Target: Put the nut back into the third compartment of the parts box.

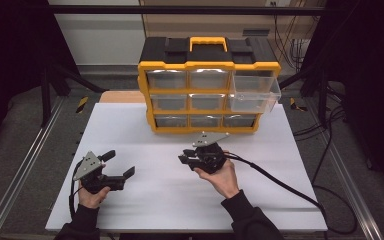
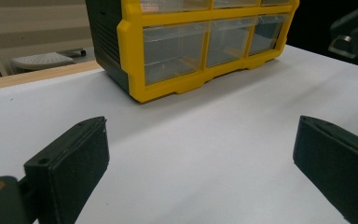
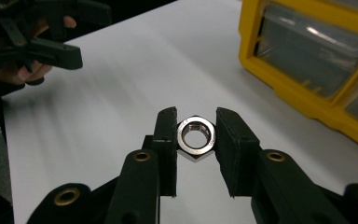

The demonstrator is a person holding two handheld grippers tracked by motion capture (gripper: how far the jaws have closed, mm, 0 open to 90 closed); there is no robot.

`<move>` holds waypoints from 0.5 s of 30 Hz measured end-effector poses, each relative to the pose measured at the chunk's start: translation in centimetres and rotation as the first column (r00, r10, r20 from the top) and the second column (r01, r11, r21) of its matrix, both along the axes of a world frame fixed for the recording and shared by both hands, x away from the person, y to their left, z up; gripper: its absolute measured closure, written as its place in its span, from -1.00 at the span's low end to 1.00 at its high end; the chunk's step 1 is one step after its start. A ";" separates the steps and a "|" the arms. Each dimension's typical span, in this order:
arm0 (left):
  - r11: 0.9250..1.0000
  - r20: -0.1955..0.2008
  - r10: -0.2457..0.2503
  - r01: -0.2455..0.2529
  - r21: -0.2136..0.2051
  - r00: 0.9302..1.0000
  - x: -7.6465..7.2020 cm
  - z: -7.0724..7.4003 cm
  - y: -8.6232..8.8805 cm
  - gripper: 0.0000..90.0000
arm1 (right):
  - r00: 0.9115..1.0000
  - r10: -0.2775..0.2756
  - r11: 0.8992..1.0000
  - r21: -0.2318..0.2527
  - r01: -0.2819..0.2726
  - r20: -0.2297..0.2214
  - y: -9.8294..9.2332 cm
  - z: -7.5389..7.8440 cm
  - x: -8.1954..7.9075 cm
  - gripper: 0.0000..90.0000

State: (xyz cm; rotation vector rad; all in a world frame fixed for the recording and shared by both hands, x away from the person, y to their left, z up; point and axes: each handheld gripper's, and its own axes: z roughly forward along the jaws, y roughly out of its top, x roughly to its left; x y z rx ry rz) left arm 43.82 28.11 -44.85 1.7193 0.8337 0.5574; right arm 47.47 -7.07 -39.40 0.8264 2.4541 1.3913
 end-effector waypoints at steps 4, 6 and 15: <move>1.000 0.002 -0.001 0.001 0.002 1.000 0.0 0.0 0.0 -0.93 | 0.999 -0.020 0.999 0.031 0.019 0.040 -1.7 2.0 -0.3 0.56; 1.000 0.000 0.000 0.000 -0.001 1.000 0.0 0.0 0.0 -0.93 | 0.998 -0.027 0.999 0.041 0.025 0.054 -2.3 2.8 -0.4 0.56; 1.000 0.002 0.000 0.000 0.000 1.000 0.0 0.0 0.1 -0.93 | 0.991 -0.076 0.994 0.091 0.067 0.109 -5.2 6.2 -0.8 0.56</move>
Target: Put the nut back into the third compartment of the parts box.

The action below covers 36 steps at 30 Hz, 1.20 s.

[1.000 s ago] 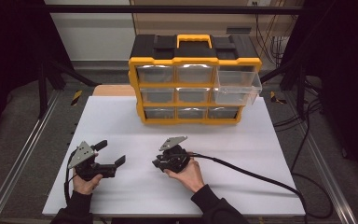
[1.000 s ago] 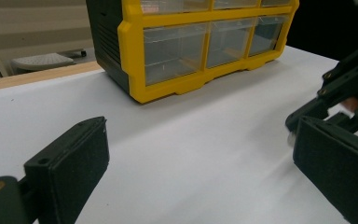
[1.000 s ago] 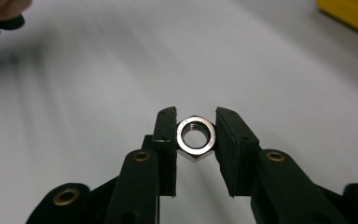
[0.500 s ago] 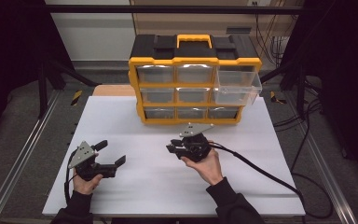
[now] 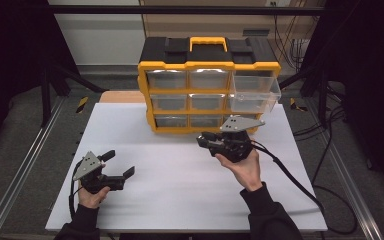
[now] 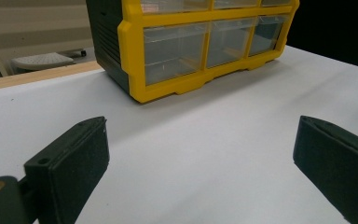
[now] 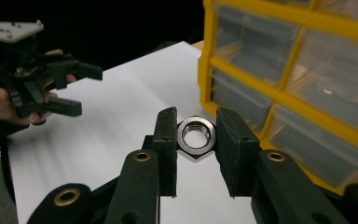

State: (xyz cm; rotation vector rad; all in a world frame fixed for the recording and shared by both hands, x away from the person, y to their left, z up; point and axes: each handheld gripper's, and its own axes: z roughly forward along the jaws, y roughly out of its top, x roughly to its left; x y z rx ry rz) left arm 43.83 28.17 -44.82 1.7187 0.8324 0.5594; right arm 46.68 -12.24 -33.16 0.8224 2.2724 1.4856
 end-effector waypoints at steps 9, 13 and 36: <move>1.000 -0.004 0.000 0.000 -0.001 1.000 0.0 -0.1 -0.1 -0.93 | 0.996 -0.057 0.998 0.044 0.054 0.068 -2.9 4.0 -0.4 0.56; 1.000 -0.005 0.000 0.000 -0.001 1.000 0.0 -0.1 -0.1 -0.93 | 0.993 -0.081 0.996 0.050 0.077 0.090 -3.8 5.5 -0.3 0.56; 1.000 -0.004 -0.002 0.002 -0.001 1.000 0.0 -0.1 -0.1 -0.93 | 0.934 -0.337 0.942 0.052 0.333 0.122 -8.1 11.8 4.3 0.56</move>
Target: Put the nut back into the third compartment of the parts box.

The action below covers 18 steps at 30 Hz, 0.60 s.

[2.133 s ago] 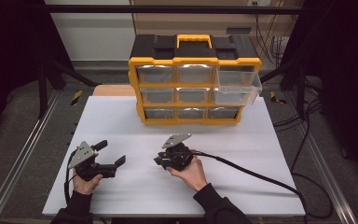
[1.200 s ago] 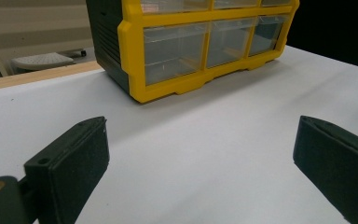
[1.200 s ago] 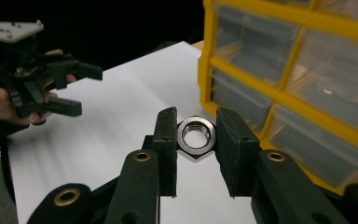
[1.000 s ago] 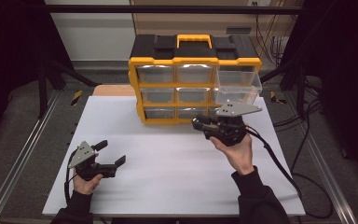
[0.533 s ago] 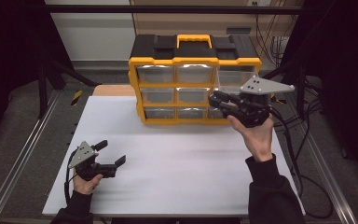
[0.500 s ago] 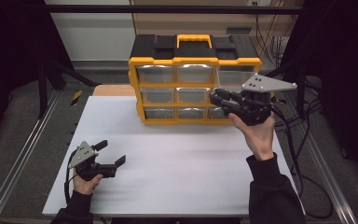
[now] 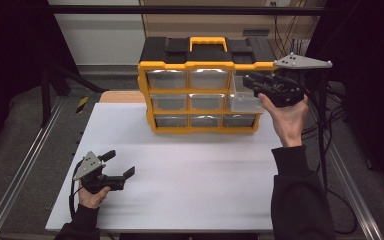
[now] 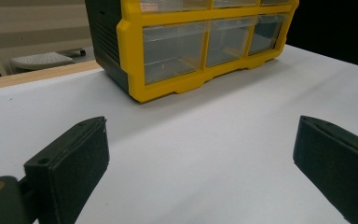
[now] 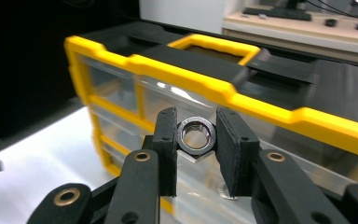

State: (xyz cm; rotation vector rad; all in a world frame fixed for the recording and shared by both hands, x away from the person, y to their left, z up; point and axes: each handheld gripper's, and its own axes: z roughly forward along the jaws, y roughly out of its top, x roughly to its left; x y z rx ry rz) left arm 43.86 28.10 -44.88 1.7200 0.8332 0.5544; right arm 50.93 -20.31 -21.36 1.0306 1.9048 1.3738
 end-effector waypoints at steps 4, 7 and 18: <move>1.000 0.000 0.001 -0.001 -0.001 1.000 0.0 0.0 0.0 -0.93 | 0.999 -0.047 0.999 -0.020 0.046 -0.026 -0.5 -0.4 1.2 0.56; 1.000 0.004 -0.001 0.001 0.000 1.000 0.0 0.0 0.1 -0.93 | 0.997 -0.061 0.998 -0.018 0.060 -0.038 -0.7 -0.6 1.6 0.56; 1.000 -0.001 0.000 0.000 -0.003 1.000 0.0 0.0 0.1 -0.93 | 0.988 -0.117 0.991 -0.079 0.110 -0.099 -1.2 -2.3 3.3 0.56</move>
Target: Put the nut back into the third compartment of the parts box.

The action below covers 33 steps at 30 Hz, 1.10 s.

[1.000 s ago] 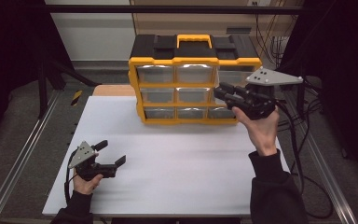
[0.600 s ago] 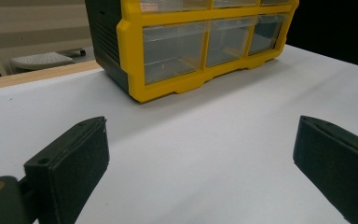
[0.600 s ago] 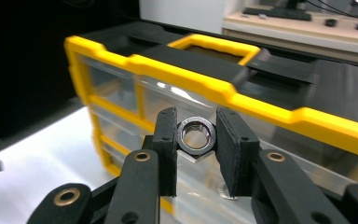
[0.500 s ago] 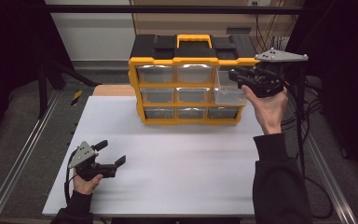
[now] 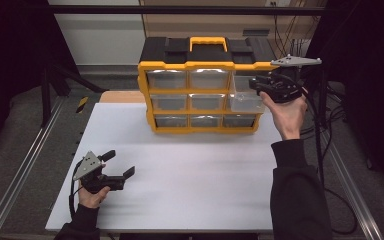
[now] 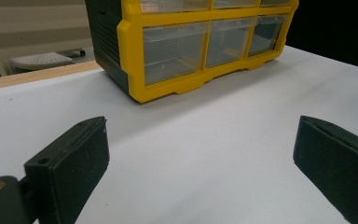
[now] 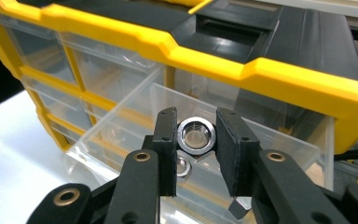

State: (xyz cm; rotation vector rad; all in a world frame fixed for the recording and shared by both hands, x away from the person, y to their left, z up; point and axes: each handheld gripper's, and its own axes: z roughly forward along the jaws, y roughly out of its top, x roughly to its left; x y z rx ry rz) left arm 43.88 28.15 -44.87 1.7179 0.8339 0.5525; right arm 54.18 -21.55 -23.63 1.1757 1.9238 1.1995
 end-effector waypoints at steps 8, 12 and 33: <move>1.000 -0.001 0.001 -0.001 -0.002 1.000 0.0 0.0 0.0 -0.93 | 0.997 -0.025 0.997 -0.072 0.020 -0.066 0.4 -0.5 0.8 0.55; 1.000 -0.002 -0.001 0.001 -0.001 1.000 0.0 0.0 0.0 -0.93 | 0.997 -0.026 0.997 -0.075 0.021 -0.070 0.4 -0.4 0.8 0.54; 1.000 0.000 0.003 -0.003 0.000 1.000 0.0 0.0 0.0 -0.93 | 0.973 0.101 0.989 0.087 -0.121 0.207 -0.2 -3.0 -8.1 -0.92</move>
